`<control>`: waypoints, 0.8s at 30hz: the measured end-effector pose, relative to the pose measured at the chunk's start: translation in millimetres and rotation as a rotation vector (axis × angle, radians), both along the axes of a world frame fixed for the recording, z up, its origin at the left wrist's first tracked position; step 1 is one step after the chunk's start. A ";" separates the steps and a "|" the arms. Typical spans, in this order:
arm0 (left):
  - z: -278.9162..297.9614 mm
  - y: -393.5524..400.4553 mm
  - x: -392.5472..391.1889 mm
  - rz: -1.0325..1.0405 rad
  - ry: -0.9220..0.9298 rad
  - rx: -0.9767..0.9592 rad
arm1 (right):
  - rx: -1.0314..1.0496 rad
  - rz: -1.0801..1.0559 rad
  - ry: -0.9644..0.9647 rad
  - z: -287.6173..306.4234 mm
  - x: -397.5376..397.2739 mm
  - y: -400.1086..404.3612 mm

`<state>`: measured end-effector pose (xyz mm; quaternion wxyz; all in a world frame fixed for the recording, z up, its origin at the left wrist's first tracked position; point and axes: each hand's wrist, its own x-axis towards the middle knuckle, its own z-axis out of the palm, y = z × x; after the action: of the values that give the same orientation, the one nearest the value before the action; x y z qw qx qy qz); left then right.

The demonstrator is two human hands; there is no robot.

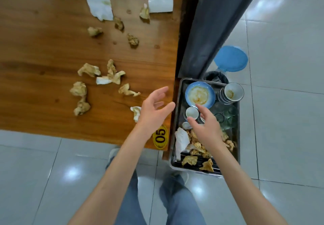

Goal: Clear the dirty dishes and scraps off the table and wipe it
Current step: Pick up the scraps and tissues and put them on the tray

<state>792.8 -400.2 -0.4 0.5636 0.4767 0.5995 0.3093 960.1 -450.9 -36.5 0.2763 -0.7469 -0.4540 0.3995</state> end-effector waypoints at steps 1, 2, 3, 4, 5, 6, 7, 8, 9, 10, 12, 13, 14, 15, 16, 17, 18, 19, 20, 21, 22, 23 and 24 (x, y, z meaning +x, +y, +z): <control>2.2 3.3 -17.3 0.011 0.019 0.020 | 0.024 0.028 -0.017 5.3 -15.7 6.2; 2.9 6.9 -35.5 0.023 0.042 0.040 | 0.044 0.055 -0.032 9.4 -32.4 12.1; 1.6 10.6 -54.2 0.035 0.075 0.062 | 0.055 0.071 -0.047 12.3 -50.1 17.7; -1.2 14.3 -74.3 0.043 0.132 0.094 | 0.061 0.075 -0.063 13.2 -68.8 23.0; -4.8 17.7 -94.6 0.042 0.216 0.139 | 0.067 0.072 -0.080 13.2 -87.6 27.5; -9.7 20.7 -115.1 0.033 0.307 0.188 | 0.074 0.072 -0.103 12.0 -106.1 31.6; -15.6 24.0 -134.7 0.017 0.390 0.223 | 0.080 0.076 -0.137 9.7 -123.1 35.6; -21.8 27.9 -153.6 -0.002 0.465 0.236 | 0.078 0.085 -0.179 5.8 -139.1 40.0; -28.3 31.6 -171.2 -0.028 0.533 0.239 | 0.064 0.089 -0.227 0.9 -153.0 43.7; -34.8 34.7 -187.4 -0.065 0.595 0.250 | 0.035 0.079 -0.276 -4.0 -165.4 46.7; -47.5 40.7 -216.1 -0.167 0.713 0.311 | -0.036 0.021 -0.368 -10.9 -186.8 52.2; -53.2 43.6 -227.7 -0.221 0.773 0.346 | -0.070 -0.014 -0.411 -13.4 -195.7 55.1; -58.5 46.1 -237.2 -0.273 0.829 0.371 | -0.099 -0.045 -0.445 -15.5 -203.3 58.2; -63.2 48.0 -244.7 -0.321 0.872 0.380 | -0.121 -0.072 -0.464 -17.0 -209.5 60.9; -66.6 50.1 -250.2 -0.362 0.896 0.380 | -0.134 -0.098 -0.469 -17.5 -214.5 63.6; -69.3 52.2 -253.8 -0.396 0.903 0.377 | -0.143 -0.120 -0.469 -17.5 -217.9 65.9; -71.5 54.0 -255.9 -0.422 0.897 0.372 | -0.148 -0.136 -0.469 -17.3 -220.3 67.8; -73.4 55.5 -257.2 -0.440 0.884 0.371 | -0.145 -0.145 -0.468 -16.6 -221.5 69.0; -75.0 56.6 -258.0 -0.447 0.863 0.379 | -0.136 -0.145 -0.468 -15.5 -222.1 69.3; -76.0 57.4 -258.2 -0.440 0.836 0.396 | -0.123 -0.139 -0.466 -14.3 -222.5 68.7; -76.4 58.0 -257.7 -0.424 0.806 0.414 | -0.103 -0.129 -0.461 -12.9 -222.8 67.6; -76.7 58.5 -256.8 -0.406 0.781 0.429 | -0.073 -0.119 -0.453 -11.7 -222.9 66.5; -76.7 58.6 -255.9 -0.393 0.766 0.437 | -0.036 -0.112 -0.440 -10.2 -223.6 65.7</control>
<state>536.9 -341.6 -77.1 0.2368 0.7677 0.5836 0.1180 736.5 -385.2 -46.6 0.1789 -0.8449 -0.4541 0.2189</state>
